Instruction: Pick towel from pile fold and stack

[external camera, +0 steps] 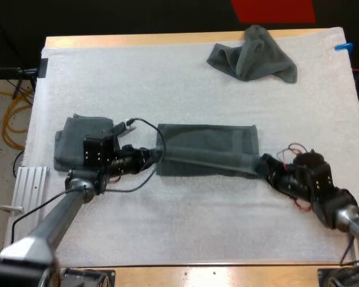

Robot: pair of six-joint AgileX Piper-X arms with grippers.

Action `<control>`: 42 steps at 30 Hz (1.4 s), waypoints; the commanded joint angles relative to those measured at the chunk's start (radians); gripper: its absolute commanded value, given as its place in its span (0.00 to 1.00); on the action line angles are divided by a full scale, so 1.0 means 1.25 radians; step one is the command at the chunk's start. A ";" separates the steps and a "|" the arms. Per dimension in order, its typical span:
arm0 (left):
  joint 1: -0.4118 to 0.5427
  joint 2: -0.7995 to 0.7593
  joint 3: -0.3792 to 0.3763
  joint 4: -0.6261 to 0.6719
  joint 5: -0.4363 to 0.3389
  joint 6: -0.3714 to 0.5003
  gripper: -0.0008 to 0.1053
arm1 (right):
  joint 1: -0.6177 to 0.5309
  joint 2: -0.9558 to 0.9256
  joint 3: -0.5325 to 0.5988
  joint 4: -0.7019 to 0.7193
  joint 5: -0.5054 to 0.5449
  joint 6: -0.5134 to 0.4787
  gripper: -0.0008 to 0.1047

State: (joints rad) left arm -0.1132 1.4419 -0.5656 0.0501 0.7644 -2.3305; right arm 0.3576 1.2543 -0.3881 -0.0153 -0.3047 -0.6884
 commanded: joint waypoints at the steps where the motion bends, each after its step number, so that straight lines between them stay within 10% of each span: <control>1: 0.003 0.017 -0.006 -0.045 0.016 -0.020 0.01 | -0.014 0.020 -0.015 -0.036 -0.016 0.010 0.01; 25: 0.003 0.104 -0.046 -0.098 -0.083 0.056 0.02 | -0.023 0.234 -0.128 -0.128 -0.012 0.002 0.01; 35: 0.003 0.104 -0.079 -0.142 -0.040 0.056 0.54 | -0.023 0.235 -0.164 -0.289 -0.006 -0.099 0.65; 42: 0.005 0.013 -0.144 -0.140 0.000 0.068 0.59 | -0.023 0.205 -0.285 -0.080 -0.011 -0.284 0.64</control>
State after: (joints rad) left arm -0.1070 1.4748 -0.7348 -0.1099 0.7647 -2.2536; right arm 0.3328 1.5268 -0.7314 -0.1965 -0.3175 -1.0075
